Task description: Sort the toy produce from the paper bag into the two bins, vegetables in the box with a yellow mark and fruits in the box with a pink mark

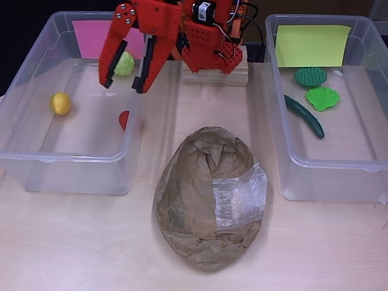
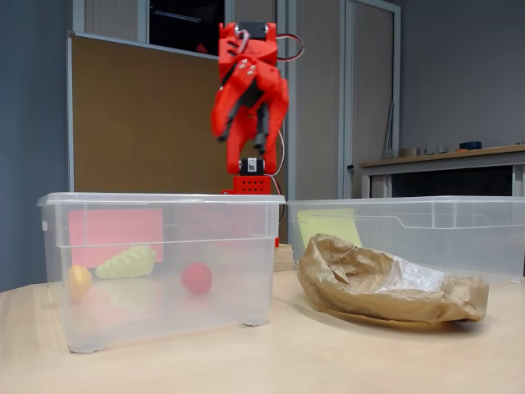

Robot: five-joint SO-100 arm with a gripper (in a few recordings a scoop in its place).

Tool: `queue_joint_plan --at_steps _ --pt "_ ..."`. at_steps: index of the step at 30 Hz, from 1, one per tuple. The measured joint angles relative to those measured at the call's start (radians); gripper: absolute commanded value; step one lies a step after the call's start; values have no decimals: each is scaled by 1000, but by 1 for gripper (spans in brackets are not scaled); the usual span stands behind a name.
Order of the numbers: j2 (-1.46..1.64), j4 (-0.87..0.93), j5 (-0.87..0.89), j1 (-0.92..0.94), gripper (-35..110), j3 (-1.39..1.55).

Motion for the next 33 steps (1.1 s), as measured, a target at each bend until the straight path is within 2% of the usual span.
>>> queue_joint_plan --at_steps 8,12,21,27,33 --pt "313 -316 -34 -215 0 408" --pt "437 -442 -78 -262 0 609" --pt "663 -604 -342 -308 0 931" --pt "956 -588 -426 -345 0 1150" --pt "1187 -411 -443 -350 0 1239"
